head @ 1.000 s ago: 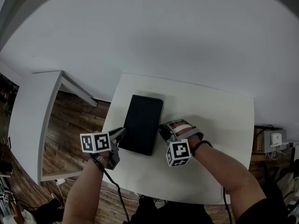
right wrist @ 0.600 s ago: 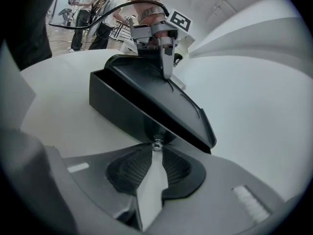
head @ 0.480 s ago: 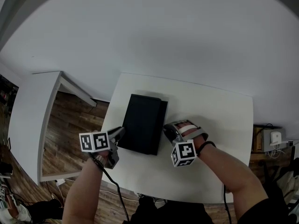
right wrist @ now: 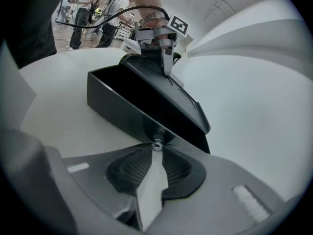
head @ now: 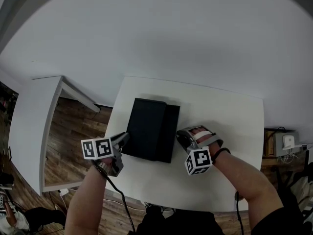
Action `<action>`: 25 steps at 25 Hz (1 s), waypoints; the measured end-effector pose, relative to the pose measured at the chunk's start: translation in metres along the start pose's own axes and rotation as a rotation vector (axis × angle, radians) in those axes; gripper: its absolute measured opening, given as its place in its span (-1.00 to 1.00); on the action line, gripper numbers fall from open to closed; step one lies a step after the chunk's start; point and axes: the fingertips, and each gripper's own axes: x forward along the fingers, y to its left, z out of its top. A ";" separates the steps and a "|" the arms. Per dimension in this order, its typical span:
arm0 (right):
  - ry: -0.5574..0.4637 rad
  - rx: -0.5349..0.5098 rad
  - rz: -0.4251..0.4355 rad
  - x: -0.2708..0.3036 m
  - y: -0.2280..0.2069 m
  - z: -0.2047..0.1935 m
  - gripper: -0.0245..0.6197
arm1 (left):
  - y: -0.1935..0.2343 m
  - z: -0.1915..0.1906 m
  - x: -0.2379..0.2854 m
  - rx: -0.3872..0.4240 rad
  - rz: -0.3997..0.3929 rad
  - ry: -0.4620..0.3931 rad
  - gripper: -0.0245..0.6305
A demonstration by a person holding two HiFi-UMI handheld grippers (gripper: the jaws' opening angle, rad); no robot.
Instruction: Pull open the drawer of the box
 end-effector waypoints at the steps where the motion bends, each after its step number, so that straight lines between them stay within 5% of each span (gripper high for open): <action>1: 0.002 0.002 -0.001 -0.002 0.000 -0.002 -0.71 | 0.000 0.000 0.000 0.000 -0.001 -0.001 -0.66; 25: 0.026 0.027 -0.022 -0.026 0.012 -0.029 -0.71 | 0.000 -0.001 -0.001 -0.005 -0.002 -0.003 -0.66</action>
